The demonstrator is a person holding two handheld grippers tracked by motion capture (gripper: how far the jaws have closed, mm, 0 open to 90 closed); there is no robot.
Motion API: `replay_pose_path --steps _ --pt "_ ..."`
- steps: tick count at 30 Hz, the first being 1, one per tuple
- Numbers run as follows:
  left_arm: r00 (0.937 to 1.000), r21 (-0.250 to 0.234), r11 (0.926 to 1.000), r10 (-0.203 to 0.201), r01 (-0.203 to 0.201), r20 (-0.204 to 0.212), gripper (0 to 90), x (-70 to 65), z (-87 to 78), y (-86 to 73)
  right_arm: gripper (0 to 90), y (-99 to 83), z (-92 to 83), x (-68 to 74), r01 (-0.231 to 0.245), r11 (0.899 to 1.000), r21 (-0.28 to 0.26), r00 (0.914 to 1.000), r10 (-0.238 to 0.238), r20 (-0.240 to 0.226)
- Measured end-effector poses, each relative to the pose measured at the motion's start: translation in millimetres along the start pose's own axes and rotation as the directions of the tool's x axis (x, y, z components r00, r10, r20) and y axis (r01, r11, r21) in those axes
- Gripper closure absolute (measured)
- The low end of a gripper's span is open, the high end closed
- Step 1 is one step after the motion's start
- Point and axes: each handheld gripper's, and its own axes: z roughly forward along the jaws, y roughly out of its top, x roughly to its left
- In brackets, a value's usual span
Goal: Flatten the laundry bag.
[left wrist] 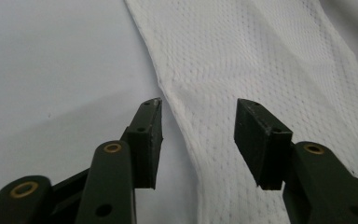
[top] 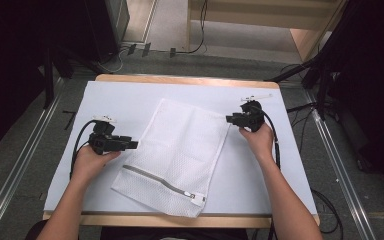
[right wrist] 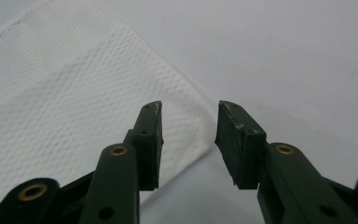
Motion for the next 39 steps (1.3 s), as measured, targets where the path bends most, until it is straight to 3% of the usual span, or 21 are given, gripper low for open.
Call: replay_pose_path --steps 16,22,27,31,33,39 --pt "0.9999 0.038 0.9993 -0.004 0.004 0.013 49.2 9.6 22.6 23.7 59.0 -39.0 -20.5 34.0 0.030 0.999 0.020 0.9985 -0.029 -0.047" --pt "1.0000 0.053 0.9986 -0.002 0.001 0.010 49.3 11.0 29.7 29.3 54.7 -53.3 -27.0 51.3 0.042 0.999 0.001 0.9966 -0.042 -0.071" --pt "0.9999 0.052 0.9986 -0.002 0.001 0.014 49.4 12.6 33.7 30.8 51.3 -65.8 -29.5 64.2 0.053 0.998 0.019 0.9956 -0.051 -0.078" --pt "0.9999 0.071 0.9975 -0.009 0.009 0.005 50.0 14.3 38.8 29.5 48.2 -73.5 -27.3 68.4 0.036 0.999 0.033 0.9970 -0.034 -0.069" --pt "1.0000 0.085 0.9963 0.009 -0.009 0.001 50.2 14.1 41.6 28.8 47.5 -75.6 -24.0 68.5 0.046 0.998 0.042 0.9973 -0.044 -0.059" --pt "1.0000 0.057 0.9983 0.008 -0.008 0.004 58.9 13.6 43.2 25.1 52.4 -74.2 -12.0 71.4 0.055 0.996 0.068 0.9973 -0.051 -0.053"
